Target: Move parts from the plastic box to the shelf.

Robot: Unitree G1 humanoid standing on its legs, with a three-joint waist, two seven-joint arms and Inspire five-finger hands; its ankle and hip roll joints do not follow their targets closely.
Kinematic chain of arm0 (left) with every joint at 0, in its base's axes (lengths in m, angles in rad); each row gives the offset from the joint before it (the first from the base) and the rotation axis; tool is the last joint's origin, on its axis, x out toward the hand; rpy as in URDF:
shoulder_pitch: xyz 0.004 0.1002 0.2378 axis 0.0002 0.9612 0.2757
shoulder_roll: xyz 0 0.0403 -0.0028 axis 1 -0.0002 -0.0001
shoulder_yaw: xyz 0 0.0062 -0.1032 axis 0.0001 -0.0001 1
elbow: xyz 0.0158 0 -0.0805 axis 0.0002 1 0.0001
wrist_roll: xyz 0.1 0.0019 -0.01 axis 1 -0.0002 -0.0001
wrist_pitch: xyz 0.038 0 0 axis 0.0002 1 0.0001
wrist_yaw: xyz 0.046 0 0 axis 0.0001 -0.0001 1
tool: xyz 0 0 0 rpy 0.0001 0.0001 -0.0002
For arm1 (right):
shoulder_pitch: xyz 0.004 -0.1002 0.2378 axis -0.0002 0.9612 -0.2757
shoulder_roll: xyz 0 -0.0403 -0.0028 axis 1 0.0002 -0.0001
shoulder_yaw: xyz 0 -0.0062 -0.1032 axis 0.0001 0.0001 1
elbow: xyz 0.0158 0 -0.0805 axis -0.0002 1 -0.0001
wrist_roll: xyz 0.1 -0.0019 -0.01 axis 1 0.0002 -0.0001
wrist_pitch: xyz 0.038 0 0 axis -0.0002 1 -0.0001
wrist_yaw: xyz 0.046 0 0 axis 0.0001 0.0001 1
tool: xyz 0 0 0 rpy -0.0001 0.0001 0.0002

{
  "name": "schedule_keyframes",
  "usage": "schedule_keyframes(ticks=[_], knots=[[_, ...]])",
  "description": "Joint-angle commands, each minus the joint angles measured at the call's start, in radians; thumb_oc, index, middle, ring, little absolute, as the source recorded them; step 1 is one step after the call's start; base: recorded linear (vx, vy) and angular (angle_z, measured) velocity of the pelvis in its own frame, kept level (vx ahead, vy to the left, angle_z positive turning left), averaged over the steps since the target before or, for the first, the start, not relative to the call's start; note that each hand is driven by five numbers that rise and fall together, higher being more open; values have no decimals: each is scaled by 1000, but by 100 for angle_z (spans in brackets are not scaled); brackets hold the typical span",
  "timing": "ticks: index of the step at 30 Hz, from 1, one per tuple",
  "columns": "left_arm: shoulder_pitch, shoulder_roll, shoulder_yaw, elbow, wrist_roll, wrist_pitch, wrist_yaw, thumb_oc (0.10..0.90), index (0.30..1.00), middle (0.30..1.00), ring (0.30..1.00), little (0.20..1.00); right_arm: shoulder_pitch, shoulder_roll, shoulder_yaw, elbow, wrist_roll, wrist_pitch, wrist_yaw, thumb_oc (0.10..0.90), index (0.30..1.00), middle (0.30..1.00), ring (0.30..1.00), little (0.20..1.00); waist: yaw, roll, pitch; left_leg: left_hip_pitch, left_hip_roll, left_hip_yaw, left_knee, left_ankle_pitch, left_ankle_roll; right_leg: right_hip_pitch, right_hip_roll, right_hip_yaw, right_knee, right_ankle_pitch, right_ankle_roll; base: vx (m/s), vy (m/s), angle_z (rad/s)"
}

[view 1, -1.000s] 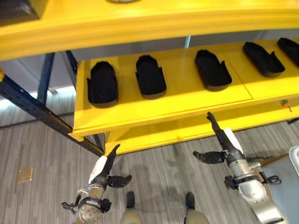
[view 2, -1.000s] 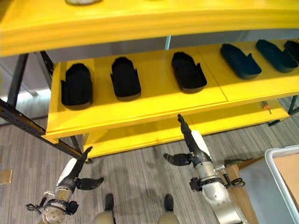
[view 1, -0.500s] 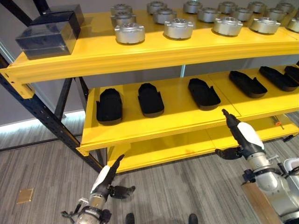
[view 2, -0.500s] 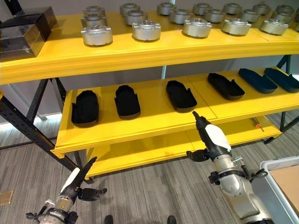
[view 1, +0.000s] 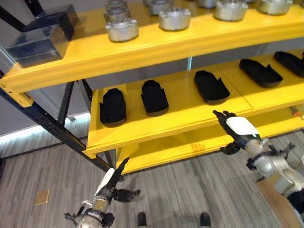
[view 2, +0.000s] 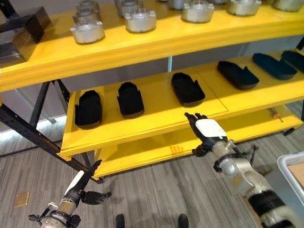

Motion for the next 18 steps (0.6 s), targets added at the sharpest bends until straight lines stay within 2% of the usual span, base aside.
schedule_keyframes(ticks=[1,5,6,10,18], knots=[[-51,74,42,-77,-38,-85,41,900,1000,1000,1000,1000,-206,-31,5,-22,-58,-2,-59,900,1000,1000,1000,1000,22,-66,25,-31,26,-28,25,26,9,-80,-16,10,213,-139,-25,-71,-22,-1],[-64,73,43,-77,-39,-81,51,900,1000,1000,1000,1000,-314,-59,78,29,-88,11,-68,900,1000,1000,1000,1000,22,-62,54,-58,25,-26,35,31,9,-117,-19,18,232,-137,-28,-52,-18,-5],[-75,81,46,-69,-40,-77,63,900,1000,1000,1000,1000,-378,-96,106,34,-109,18,-74,900,1000,1000,1000,1000,25,-62,73,-74,22,-24,33,36,10,-147,-19,24,244,-134,-30,-36,-9,4],[-82,79,54,-64,-40,-74,72,900,1000,1000,1000,1000,-431,-124,132,32,-116,25,-79,900,1000,1000,1000,1000,24,-62,85,-87,21,-20,32,38,10,-168,-19,33,251,-134,-31,-12,-7,-1],[-109,81,71,-53,-25,-64,102,900,1000,1000,1000,1000,-548,-243,174,-11,-191,50,-102,900,1000,1000,1000,1000,22,-69,113,-114,17,-9,34,35,12,-212,-22,52,259,-127,-34,6,-7,-4]])
